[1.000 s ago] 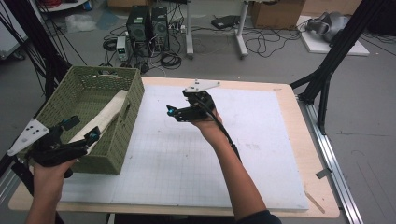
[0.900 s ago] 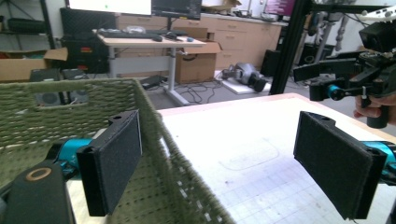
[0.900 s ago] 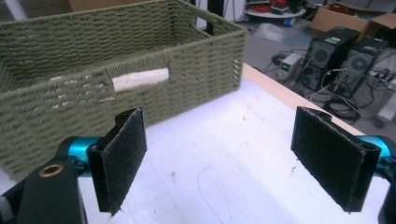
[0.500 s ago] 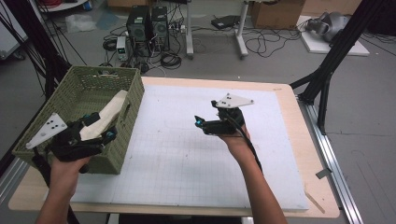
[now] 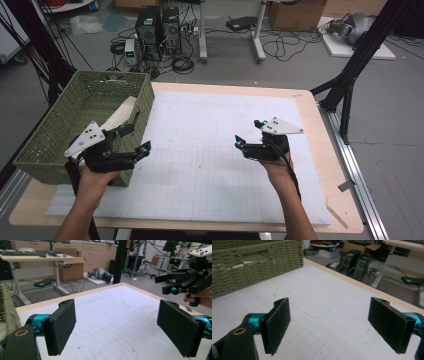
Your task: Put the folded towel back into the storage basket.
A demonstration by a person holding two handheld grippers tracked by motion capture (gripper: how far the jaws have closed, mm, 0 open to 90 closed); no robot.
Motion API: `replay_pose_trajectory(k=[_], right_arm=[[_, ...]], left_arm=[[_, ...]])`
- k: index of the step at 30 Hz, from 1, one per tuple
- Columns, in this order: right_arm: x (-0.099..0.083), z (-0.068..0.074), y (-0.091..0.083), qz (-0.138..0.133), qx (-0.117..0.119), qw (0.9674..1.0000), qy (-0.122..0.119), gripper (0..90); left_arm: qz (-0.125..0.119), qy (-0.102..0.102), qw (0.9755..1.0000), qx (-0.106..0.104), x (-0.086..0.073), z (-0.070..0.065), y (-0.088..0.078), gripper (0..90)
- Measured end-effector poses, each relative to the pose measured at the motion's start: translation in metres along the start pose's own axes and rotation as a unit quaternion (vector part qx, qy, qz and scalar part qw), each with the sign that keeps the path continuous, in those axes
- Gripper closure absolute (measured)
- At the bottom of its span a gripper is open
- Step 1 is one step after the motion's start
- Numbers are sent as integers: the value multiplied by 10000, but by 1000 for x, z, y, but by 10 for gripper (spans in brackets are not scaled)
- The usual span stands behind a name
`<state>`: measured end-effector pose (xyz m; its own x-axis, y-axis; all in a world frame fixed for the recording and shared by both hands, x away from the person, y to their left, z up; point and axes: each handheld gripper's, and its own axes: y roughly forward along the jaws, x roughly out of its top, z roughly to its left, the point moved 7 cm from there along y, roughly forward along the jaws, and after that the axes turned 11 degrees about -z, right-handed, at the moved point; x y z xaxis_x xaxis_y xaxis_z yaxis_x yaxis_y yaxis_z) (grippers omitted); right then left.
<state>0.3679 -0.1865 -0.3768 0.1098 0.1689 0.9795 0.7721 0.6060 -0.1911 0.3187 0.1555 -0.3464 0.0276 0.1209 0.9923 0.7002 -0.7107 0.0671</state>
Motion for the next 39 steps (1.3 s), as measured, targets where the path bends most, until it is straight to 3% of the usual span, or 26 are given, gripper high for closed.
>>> replay_pose_trajectory(k=[12, 20, 30, 39], right_arm=[[-32, -22, -47, 14, -591, 9982, -20, 171], [-56, -29, -68, 34, -935, 9956, -23, 171], [-84, -41, -82, 186, -1157, 9930, 159, 171], [-92, -44, -87, 272, -1224, 9918, 230, 171]], left_arm=[[140, 97, 9989, -444, -21, -27, 27, 163], [401, 40, 9967, -701, -52, -42, 44, 167], [707, 30, 9950, -704, -89, -46, 53, 166], [771, -9, 9949, -646, -93, -44, 55, 166]])
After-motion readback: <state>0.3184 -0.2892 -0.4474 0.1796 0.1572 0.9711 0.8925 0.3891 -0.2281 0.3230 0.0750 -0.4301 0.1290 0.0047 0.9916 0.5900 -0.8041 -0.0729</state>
